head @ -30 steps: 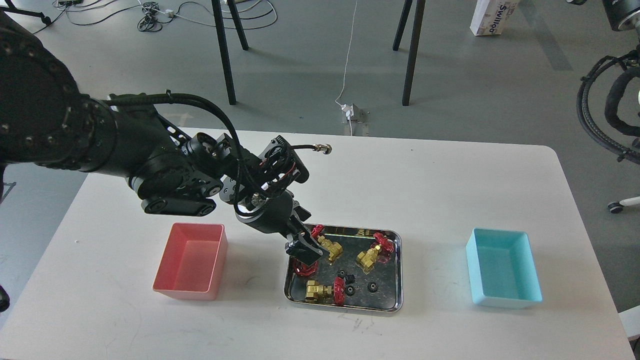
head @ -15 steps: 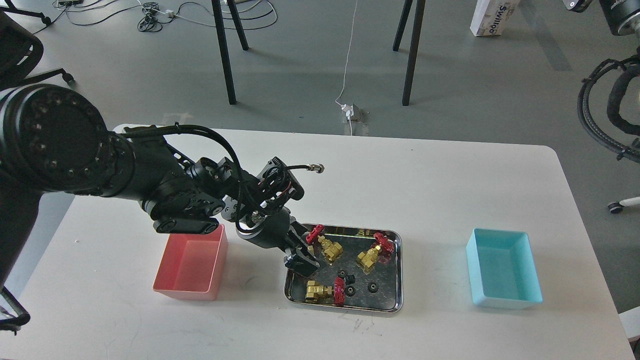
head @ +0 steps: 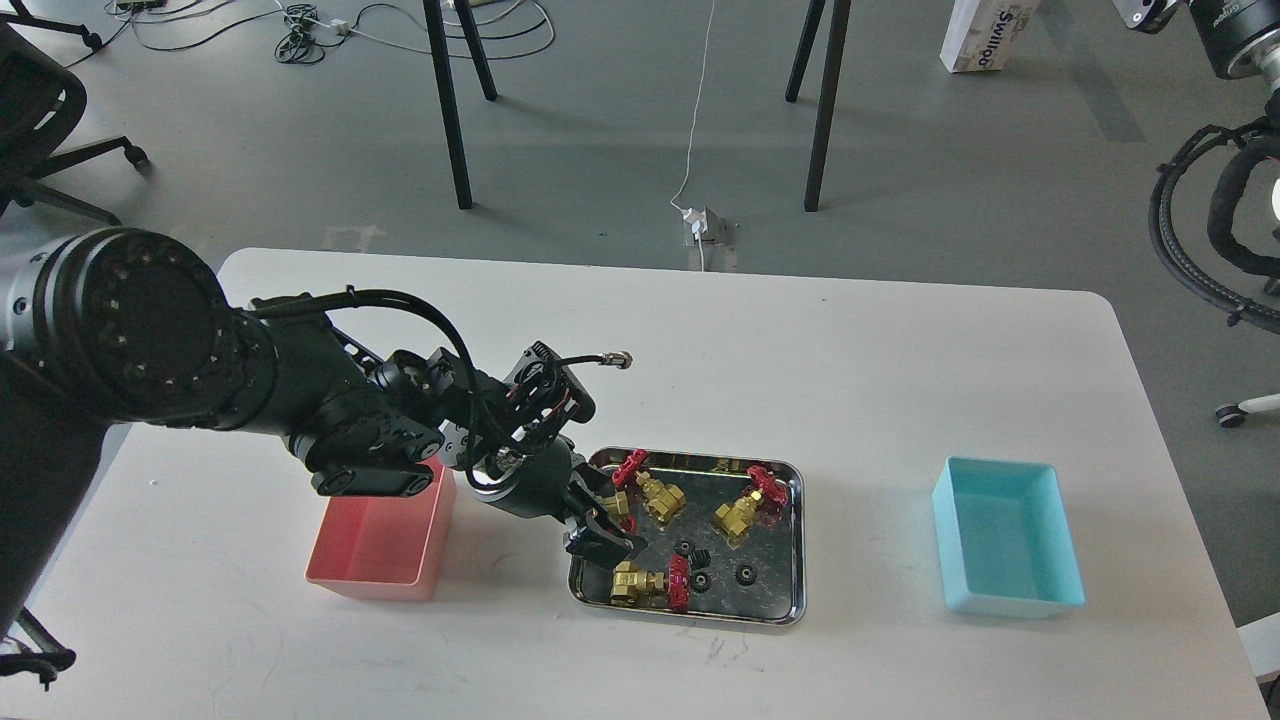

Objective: Place valve in pink box and gear in blue box
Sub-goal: 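Lower the left gripper and grasp a red-handled brass valve in the tray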

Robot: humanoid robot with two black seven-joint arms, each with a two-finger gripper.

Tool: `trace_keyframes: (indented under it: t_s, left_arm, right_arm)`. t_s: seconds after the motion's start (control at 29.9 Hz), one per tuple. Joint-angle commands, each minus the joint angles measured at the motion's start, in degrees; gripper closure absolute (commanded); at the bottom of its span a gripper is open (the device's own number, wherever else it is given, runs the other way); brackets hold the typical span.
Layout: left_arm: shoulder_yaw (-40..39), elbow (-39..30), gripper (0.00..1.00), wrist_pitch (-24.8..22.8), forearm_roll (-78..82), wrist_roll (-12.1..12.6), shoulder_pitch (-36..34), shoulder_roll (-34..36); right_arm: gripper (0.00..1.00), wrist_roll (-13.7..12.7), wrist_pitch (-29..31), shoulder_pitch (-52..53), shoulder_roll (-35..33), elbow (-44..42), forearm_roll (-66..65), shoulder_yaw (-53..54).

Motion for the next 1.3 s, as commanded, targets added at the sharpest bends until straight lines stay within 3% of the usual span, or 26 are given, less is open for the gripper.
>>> trace_keyframes:
  t_s: [0.0,0.33,0.7,0.9,0.97,1.07,1.14,1.27]
  left_arm:
    - [0.0,1.7,0.21,0.0,2.1,0.0,1.8,-0.1]
    - [-0.1,2.1,0.44,0.0,2.5,0.0,2.2,0.1]
    - [-0.2,2.2,0.46,2.5,2.6,0.0,2.2,0.1]
    - [-0.1,2.2,0.55,3.9,2.7,0.0,2.2,0.2]
    - [0.0,2.1,0.6,4.2,2.7,0.0,2.1,0.2]
    - [0.0,2.1,0.81,4.9,2.9,0.0,2.1,0.1]
    - [0.0,2.1,0.89,5.7,4.4,0.0,2.1,0.2]
    - [0.0,2.1,0.94,6.3,5.8,0.0,2.1,0.5]
  right_arm:
    - [0.01,0.0,0.0,-0.1,-0.2,0.1,0.0,0.2]
    - [0.01,0.0,0.0,-0.1,-0.3,0.4,0.1,0.2]
    - [0.01,0.0,-0.1,-0.3,-0.3,0.4,0.1,0.2]
    - [0.01,0.0,-0.1,-0.6,-0.3,0.4,0.1,0.2]
    - [0.01,0.0,-0.1,-0.7,-0.3,0.4,0.1,0.2]
    - [0.01,0.0,-0.1,-1.2,-0.3,0.4,0.1,0.2]
    - [0.01,0.0,-0.1,-1.4,-0.3,0.5,0.1,0.2]
    - [0.01,0.0,-0.1,-1.4,-0.4,0.4,0.1,0.2]
